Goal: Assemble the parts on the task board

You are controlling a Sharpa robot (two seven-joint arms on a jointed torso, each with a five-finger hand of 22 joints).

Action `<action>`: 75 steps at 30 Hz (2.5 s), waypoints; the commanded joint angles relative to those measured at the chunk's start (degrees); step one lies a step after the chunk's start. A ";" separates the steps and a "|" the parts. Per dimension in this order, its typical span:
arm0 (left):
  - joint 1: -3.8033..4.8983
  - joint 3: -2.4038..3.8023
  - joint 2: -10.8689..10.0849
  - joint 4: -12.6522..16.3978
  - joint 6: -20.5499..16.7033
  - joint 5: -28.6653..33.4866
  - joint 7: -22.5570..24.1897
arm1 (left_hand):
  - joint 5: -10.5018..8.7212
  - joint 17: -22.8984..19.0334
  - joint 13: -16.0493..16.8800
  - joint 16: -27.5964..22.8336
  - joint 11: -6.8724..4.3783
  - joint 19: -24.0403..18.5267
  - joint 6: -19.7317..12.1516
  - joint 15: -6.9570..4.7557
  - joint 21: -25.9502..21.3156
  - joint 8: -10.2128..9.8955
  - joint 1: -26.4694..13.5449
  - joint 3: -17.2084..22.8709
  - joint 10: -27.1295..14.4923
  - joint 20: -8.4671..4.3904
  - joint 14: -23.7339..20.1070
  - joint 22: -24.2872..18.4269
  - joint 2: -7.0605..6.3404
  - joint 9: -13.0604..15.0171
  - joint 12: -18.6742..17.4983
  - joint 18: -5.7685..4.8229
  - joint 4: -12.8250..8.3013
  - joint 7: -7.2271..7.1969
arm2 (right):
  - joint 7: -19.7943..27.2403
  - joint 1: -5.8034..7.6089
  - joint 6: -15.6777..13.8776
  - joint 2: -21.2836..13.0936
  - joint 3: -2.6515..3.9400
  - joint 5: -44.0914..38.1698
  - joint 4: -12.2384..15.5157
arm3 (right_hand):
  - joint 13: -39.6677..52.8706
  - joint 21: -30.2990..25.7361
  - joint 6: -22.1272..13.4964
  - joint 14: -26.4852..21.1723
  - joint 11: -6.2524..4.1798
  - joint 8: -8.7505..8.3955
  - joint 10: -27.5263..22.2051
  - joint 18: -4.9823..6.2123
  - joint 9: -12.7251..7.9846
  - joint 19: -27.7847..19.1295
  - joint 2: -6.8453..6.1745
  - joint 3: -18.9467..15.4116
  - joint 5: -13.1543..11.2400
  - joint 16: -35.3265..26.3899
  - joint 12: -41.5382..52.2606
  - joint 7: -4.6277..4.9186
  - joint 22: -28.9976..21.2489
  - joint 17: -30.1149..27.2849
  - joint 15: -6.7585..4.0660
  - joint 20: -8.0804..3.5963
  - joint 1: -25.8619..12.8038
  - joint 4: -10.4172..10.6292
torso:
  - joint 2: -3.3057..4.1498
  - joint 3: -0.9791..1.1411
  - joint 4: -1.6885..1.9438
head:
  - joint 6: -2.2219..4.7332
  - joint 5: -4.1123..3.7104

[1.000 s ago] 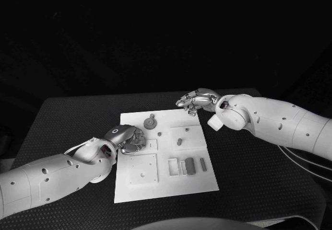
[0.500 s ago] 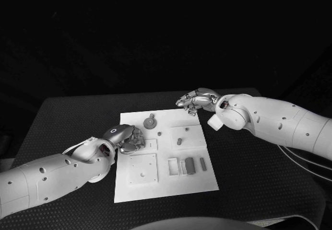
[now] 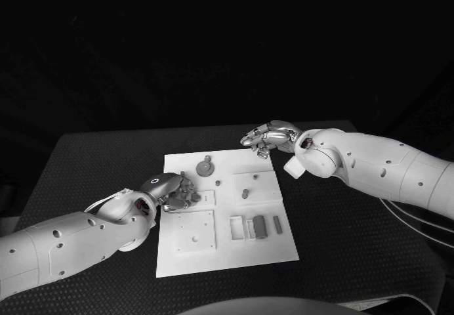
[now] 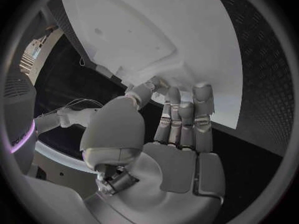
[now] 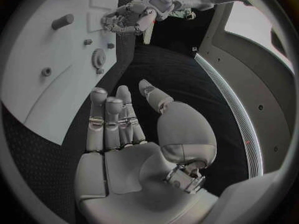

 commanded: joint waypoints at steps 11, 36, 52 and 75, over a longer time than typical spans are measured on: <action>-0.21 0.13 -0.55 0.75 0.78 0.70 0.81 | 0.16 0.09 -0.01 0.32 0.32 -0.26 -0.24 0.18 0.37 0.01 1.30 1.00 -0.22 0.00 0.21 1.23 2.48 0.03 0.37 5.55 0.92 0.51 | 0.54 -0.06 0.43 0.00 0.01 -0.10 0.10 | -0.10 -0.38 -0.14 -0.31 0.32 -0.33 -0.22 1.15 -0.08 0.05 -0.03 0.04 0.22 -0.25 0.41 0.42 0.87 -0.08 -0.03 -0.15 -0.77 0.42 | 0.00 0.04 0.00 | 0.11 0.06; 5.46 1.95 -0.83 4.15 15.48 -7.33 -6.01 | 0.15 0.08 -0.07 0.43 0.38 -0.25 0.01 0.26 0.62 -0.08 0.46 0.30 -0.35 0.18 0.27 1.18 -0.65 -0.02 0.51 5.79 1.22 0.53 | 0.37 -0.06 0.46 0.38 0.01 -0.08 -0.13 | -0.14 -0.39 -0.15 -0.31 0.33 -0.33 -0.24 1.15 -0.09 0.05 -0.08 0.03 0.22 -0.25 0.43 0.43 0.87 -0.09 -0.02 -0.16 -0.79 0.44 | 0.01 0.01 -0.05 | 0.28 0.48; 7.69 1.62 2.15 5.66 25.65 -17.68 -17.51 | 0.15 0.04 -0.29 0.56 0.23 0.05 0.48 0.13 0.73 0.08 0.39 0.17 -0.17 0.10 0.68 1.10 -2.11 0.04 0.40 5.97 1.60 0.37 | 0.34 -0.05 0.42 0.58 0.01 -0.08 -0.12 | -0.16 -0.39 -0.16 -0.32 0.33 -0.32 -0.25 1.15 -0.09 0.05 -0.11 0.04 0.22 -0.26 0.45 0.43 0.88 -0.09 -0.02 -0.16 -0.79 0.45 | 0.02 0.07 -0.03 | 0.16 0.66; 7.68 1.61 2.92 7.28 29.27 -18.56 -19.26 | 0.15 -0.13 -0.49 0.47 0.00 0.31 1.17 -0.08 0.61 0.38 0.57 0.10 0.37 -0.01 1.21 0.97 -3.00 0.15 0.39 6.03 1.62 0.11 | 0.43 -0.06 0.53 0.86 0.01 -0.07 -0.40 | -0.21 -0.40 -0.16 -0.32 0.33 -0.32 -0.27 1.15 -0.10 0.06 -0.12 0.05 0.22 -0.26 0.47 0.43 0.88 -0.09 -0.02 -0.17 -0.79 0.46 | 0.02 0.02 0.01 | -0.13 0.45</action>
